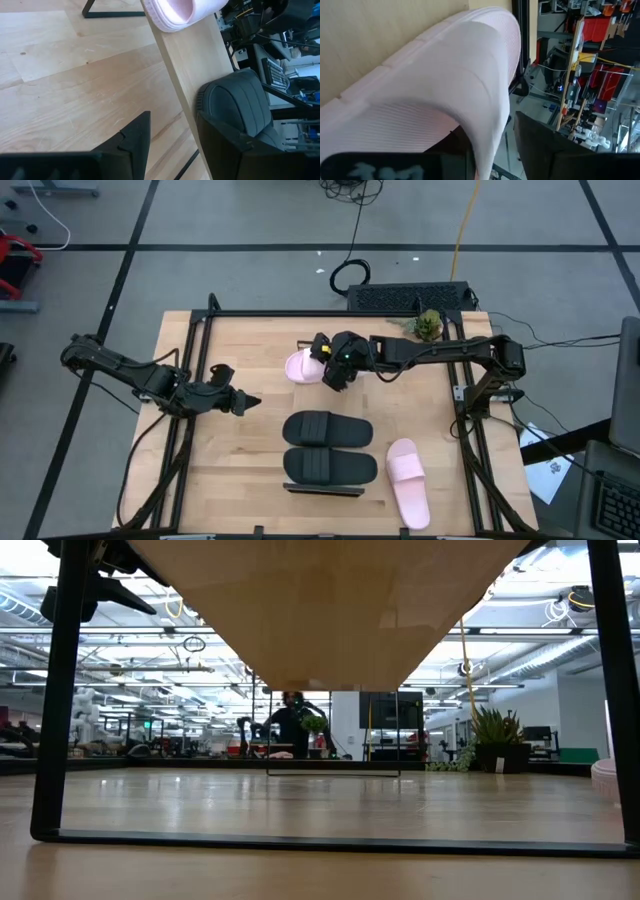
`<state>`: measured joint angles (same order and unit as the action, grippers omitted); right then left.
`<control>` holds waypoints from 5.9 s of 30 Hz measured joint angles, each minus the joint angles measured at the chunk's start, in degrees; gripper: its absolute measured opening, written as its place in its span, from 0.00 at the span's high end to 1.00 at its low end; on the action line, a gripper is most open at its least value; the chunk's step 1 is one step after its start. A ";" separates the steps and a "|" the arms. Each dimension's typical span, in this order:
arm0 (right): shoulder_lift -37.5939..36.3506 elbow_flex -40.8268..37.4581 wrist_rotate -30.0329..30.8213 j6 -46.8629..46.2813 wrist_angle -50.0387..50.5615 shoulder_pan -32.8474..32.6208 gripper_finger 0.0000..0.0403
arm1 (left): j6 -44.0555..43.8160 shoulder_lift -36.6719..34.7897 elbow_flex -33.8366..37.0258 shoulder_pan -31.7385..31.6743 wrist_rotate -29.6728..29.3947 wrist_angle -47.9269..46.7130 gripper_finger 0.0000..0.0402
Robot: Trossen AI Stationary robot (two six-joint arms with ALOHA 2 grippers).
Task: Pick and place slides into the shelf
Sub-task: Put the right pink slipper on the shelf, then put the pink slipper on the shelf
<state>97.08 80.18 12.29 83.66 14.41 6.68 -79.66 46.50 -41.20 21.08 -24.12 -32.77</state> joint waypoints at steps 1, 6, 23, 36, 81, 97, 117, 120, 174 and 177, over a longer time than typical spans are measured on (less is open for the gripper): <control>-0.02 0.00 0.00 -0.04 0.29 0.00 0.72 | -0.01 0.00 -0.01 -0.02 0.01 0.00 0.60; -0.09 0.00 0.05 -0.74 1.14 -0.02 0.72 | -0.02 0.00 0.01 0.00 0.01 0.00 0.60; -0.20 0.11 1.87 -2.51 1.89 -0.79 0.72 | -0.04 0.00 -0.01 0.00 0.01 0.00 0.60; -0.50 0.13 5.97 -2.95 2.70 -1.99 0.72 | 1.31 0.00 0.01 -0.02 0.01 0.00 0.60; -6.56 0.13 17.01 -12.53 14.98 -5.33 0.72 | 3.75 -0.02 0.01 0.01 0.12 0.04 0.60; -19.00 0.22 29.85 -47.87 44.26 -20.20 0.72 | 4.83 0.00 0.01 0.01 0.80 0.02 0.60; -13.57 0.22 -16.70 -113.19 48.38 -50.18 0.72 | 8.14 0.00 0.01 0.01 1.17 0.00 0.60; -9.54 0.20 -20.06 -114.35 46.25 -51.68 0.72 | 9.11 0.00 0.01 0.00 1.10 0.00 0.60; -6.27 -14.44 -15.22 -132.45 38.08 -50.75 0.55 | 14.69 0.00 0.01 -0.02 3.26 -0.02 0.60; -6.27 -15.78 -15.13 -133.83 37.83 -50.51 0.55 | 15.45 0.00 0.01 -0.02 3.26 -0.02 0.60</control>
<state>90.80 64.40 -2.83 -50.17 52.24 -43.83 -64.21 46.50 -41.19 21.06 -20.86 -32.80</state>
